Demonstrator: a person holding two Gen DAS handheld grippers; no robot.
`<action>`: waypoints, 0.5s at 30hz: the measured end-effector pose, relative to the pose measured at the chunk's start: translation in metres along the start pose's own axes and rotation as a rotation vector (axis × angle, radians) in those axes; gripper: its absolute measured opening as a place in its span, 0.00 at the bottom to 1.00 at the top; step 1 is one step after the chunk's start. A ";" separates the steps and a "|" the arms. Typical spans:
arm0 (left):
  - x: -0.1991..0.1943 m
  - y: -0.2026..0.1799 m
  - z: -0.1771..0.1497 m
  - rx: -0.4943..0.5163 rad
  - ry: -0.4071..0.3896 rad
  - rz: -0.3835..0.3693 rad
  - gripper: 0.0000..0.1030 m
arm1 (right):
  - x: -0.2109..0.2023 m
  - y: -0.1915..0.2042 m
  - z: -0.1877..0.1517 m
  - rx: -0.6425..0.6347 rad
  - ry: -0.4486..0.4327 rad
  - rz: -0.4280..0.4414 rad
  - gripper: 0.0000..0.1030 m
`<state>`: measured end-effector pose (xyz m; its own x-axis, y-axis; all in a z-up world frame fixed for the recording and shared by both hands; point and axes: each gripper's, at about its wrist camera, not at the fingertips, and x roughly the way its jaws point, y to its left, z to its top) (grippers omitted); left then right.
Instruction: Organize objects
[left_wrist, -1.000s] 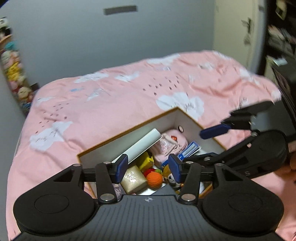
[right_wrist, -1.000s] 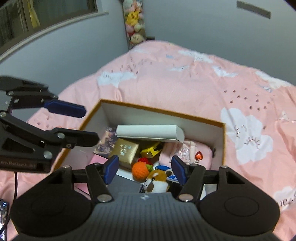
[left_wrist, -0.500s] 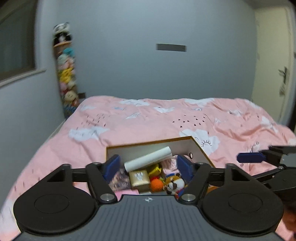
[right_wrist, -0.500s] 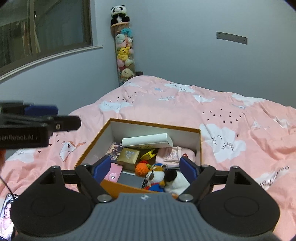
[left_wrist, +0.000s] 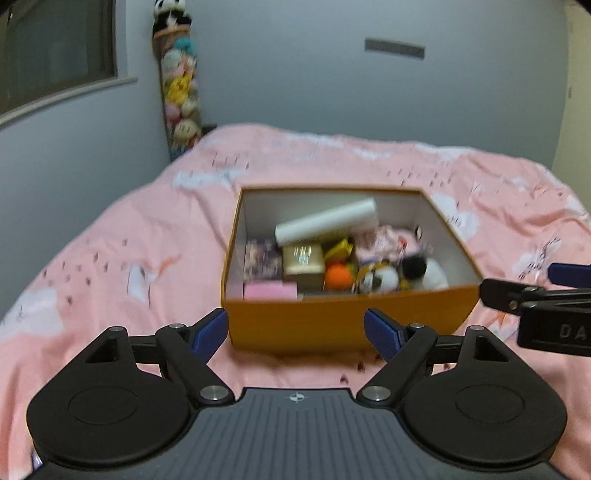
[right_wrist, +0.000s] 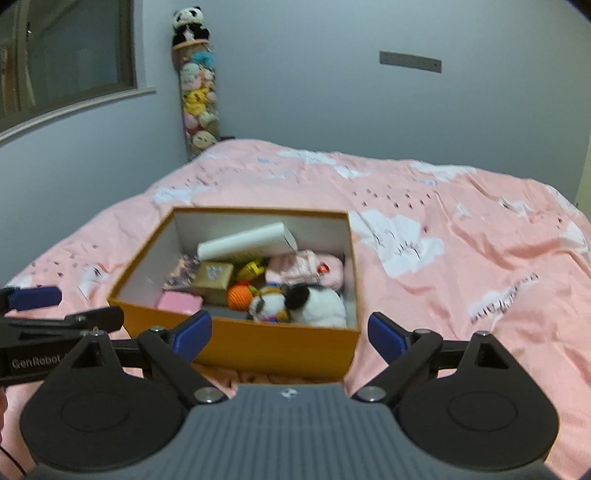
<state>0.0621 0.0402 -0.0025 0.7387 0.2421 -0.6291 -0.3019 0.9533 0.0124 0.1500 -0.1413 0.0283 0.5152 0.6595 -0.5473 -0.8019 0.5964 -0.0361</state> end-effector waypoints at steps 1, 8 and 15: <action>0.002 -0.001 -0.004 -0.004 0.013 0.003 0.94 | 0.001 0.000 -0.003 0.000 0.004 -0.004 0.90; 0.011 -0.008 -0.019 0.004 0.065 0.014 0.94 | 0.013 0.000 -0.021 0.001 0.046 -0.011 0.90; 0.017 -0.006 -0.022 -0.006 0.085 0.028 0.94 | 0.020 0.008 -0.029 -0.052 0.062 -0.017 0.91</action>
<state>0.0628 0.0342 -0.0302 0.6762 0.2522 -0.6922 -0.3256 0.9451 0.0263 0.1456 -0.1364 -0.0069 0.5102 0.6193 -0.5968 -0.8088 0.5815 -0.0880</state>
